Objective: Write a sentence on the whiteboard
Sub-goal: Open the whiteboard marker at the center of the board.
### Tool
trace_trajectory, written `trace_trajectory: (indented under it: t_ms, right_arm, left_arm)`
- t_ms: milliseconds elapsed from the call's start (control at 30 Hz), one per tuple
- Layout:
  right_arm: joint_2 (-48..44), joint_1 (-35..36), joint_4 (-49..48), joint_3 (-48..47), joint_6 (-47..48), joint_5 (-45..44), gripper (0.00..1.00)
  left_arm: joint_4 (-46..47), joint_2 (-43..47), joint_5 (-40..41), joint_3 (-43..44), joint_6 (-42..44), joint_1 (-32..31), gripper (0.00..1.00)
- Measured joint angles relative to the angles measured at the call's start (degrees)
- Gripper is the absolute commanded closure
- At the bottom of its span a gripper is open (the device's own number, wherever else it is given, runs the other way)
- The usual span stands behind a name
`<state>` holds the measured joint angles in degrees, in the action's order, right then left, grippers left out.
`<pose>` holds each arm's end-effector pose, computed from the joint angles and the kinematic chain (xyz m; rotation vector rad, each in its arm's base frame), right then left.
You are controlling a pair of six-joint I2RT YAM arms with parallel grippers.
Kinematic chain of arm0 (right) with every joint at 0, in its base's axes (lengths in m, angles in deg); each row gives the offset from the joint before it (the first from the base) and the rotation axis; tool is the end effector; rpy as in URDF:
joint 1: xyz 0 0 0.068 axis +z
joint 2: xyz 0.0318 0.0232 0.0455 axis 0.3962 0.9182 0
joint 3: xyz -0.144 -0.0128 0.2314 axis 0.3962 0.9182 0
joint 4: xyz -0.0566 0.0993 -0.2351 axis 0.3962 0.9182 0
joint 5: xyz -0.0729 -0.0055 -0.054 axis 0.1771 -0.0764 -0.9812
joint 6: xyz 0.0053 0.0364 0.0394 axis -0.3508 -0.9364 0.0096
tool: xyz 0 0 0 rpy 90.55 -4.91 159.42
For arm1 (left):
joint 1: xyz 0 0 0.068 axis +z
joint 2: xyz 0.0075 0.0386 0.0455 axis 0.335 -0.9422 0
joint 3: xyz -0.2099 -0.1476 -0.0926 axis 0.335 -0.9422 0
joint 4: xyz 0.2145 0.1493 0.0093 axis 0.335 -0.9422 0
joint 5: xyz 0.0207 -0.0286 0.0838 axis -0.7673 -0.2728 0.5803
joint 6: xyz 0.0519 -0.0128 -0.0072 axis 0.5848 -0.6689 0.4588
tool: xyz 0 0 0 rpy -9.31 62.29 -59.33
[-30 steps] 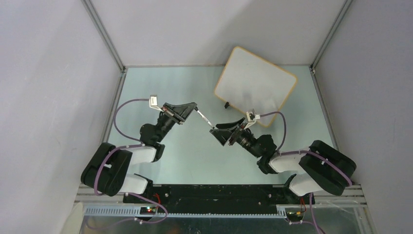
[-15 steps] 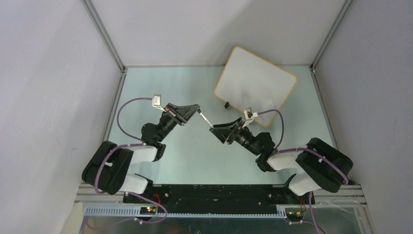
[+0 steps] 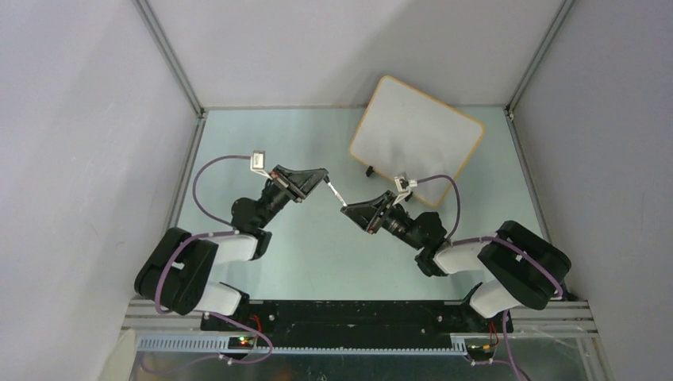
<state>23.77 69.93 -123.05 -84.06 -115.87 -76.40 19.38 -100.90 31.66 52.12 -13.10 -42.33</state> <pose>0.1748 0.1943 0.2079 -0.2370 1.4511 1.4126 0.2206 -0.1083 0.2355 -0.0858 1.3323 -1.5985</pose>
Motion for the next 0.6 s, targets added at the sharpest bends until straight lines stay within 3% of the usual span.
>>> trace_trajectory:
  t_ms: [33,67,600]
  right_arm:
    - [0.1,-0.1,-0.1,0.0,-0.1,0.3,0.98]
    - [0.1,-0.2,-0.4,0.0,-0.2,1.0,1.0]
    - [-1.2,0.3,-1.9,4.5,-0.4,0.4,1.0]
  left_arm:
    - [0.0,0.0,-0.1,0.2,0.0,-0.1,1.0]
    - [0.0,0.0,-0.2,0.3,-0.1,-0.1,1.0]
    - [-1.7,-1.8,-4.2,0.4,-1.3,0.0,1.0]
